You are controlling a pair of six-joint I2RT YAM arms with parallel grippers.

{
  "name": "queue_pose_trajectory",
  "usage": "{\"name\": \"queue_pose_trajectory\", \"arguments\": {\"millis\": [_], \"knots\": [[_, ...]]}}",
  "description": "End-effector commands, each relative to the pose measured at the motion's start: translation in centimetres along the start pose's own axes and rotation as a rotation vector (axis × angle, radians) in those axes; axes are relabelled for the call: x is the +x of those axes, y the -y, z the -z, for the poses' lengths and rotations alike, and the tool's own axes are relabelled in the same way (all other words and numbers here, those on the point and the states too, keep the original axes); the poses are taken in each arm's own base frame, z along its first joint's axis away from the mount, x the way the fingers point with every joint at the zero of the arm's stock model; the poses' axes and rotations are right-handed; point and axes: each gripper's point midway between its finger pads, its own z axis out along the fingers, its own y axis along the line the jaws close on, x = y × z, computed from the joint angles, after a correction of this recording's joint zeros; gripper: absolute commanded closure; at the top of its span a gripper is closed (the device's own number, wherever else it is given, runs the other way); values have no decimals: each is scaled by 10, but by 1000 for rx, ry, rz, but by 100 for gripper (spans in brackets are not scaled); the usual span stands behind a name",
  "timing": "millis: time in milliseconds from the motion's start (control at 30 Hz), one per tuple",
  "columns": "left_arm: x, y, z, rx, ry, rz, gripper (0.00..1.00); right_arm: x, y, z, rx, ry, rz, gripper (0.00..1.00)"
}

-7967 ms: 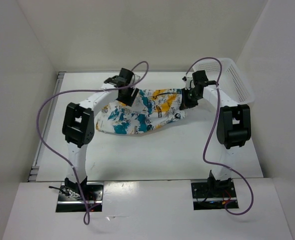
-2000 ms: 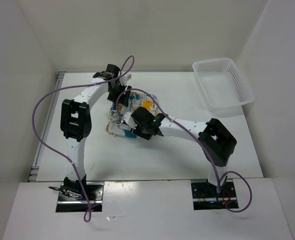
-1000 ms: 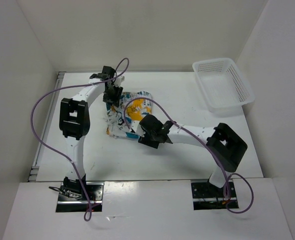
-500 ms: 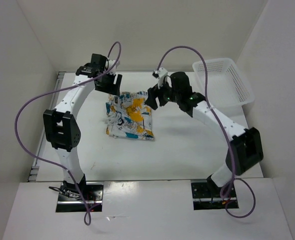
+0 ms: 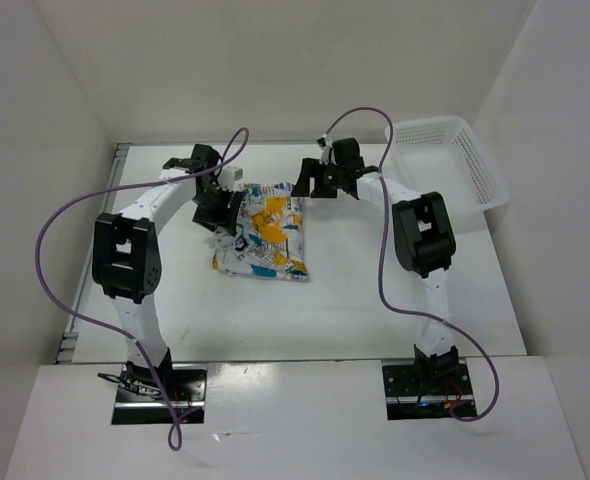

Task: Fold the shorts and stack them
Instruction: Fold the shorts

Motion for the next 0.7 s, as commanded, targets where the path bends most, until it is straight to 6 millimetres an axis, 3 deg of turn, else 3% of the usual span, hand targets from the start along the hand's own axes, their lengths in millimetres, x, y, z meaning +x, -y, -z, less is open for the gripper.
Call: {"name": "queue_pose_trajectory", "arguments": {"millis": [0,133,267,300,400,500,533,567,600,667], "knots": [[1,6,-8,40,-13,-2,30,-26,-15,-10,-44,54,-70,21],[16,2,-20,31,-70,11,46,-7,12,-25,50,27,-134,23],[31,6,-27,62,-135,28,68,12,14,-31,33,-20,-191,31],[31,6,-27,62,-135,28,75,18,11,-36,31,-34,-198,37],[36,3,-27,61,-151,41,82,29,8,-47,43,-48,-236,48],[46,-1,-30,61,-175,57,87,28,9,-54,65,-36,-247,73],[45,-2,-26,51,-166,54,87,26,14,-54,93,-22,-246,89],[52,-5,-27,51,-187,68,89,19,14,-54,103,-4,-241,95],[54,-4,-25,51,-186,68,89,14,16,-53,123,11,-238,100],[65,-7,-21,41,-200,81,89,6,27,-52,184,44,-220,100]]}}
